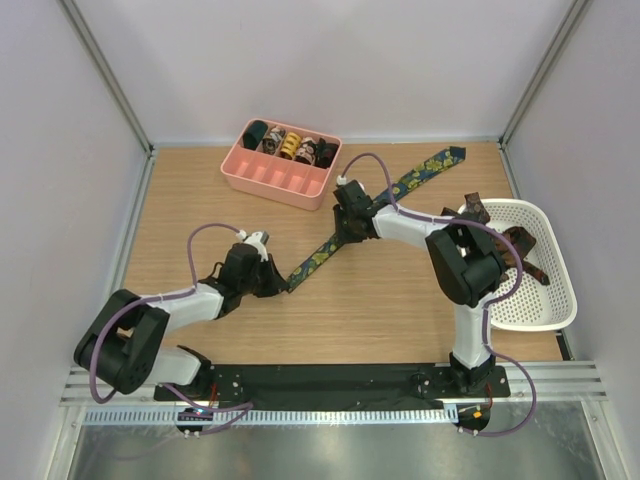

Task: Roll the ties
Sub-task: Roll the tie

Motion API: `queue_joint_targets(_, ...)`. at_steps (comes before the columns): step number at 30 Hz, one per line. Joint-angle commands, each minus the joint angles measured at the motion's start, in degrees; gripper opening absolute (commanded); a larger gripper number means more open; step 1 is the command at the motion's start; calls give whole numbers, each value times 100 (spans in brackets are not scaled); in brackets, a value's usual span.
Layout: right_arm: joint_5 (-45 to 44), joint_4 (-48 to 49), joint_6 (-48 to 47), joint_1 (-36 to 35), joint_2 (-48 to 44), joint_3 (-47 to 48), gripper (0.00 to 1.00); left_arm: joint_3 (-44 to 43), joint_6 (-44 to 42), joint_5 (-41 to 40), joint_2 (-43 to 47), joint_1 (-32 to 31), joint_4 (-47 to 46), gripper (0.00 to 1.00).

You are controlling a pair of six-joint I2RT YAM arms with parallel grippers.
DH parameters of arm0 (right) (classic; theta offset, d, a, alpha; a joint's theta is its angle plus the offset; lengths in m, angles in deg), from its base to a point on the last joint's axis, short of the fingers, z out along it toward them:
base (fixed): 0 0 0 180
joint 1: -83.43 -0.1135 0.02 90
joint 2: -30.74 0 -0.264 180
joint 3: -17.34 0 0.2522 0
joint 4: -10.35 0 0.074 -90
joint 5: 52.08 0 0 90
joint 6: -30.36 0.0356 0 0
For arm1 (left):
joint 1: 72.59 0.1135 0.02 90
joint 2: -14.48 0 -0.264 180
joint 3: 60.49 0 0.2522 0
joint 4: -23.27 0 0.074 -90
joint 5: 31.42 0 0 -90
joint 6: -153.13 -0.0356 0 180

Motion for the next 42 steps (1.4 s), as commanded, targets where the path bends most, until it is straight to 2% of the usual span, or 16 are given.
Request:
queue_joint_targets(1, -455, -417, -405, -153, -489, 153, 31, -88, -19, -152, 113, 21, 427, 0)
queue_joint_targets(4, -868, -540, -650, -399, -718, 110, 39, -184, -45, -152, 237, 21, 541, 2)
queue_joint_targets(6, -860, -531, -835, -495, -973, 22, 41, -246, -71, -169, 412, 21, 690, 7)
queue_joint_targets(10, -632, -548, -1160, -925, -1237, -31, 47, -404, -185, -275, 886, 30, 1085, 22)
queue_joint_targets(14, -386, -479, -1407, -1427, -1386, -136, 52, -598, -177, -485, 1545, 92, 1796, 26)
queue_joint_targets(18, -201, -189, -1346, -1787, -1501, -399, 55, -607, 366, -1230, 2746, 329, 2421, 41)
queue_joint_targets(19, -183, -153, -1337, -1866, -1484, -418, 55, -624, 464, -1563, 2933, 399, 2561, 42)
queue_joint_targets(22, -157, -162, -1389, -2191, -1300, -313, 58, -799, 701, -1891, 3495, 654, 3115, 42)
queue_joint_targets(28, -376, -285, -1433, -2570, -869, 39, 68, -1265, 1062, -2603, 3980, 900, 4214, 44)
queue_joint_targets(35, -552, -566, -1600, -2755, -342, 548, 66, -1512, 914, -2911, 4402, 900, 4461, 45)
queue_joint_targets(42, -570, -821, -1688, -2781, 37, 979, 67, -1714, 729, -3008, 4289, 900, 4593, 46)
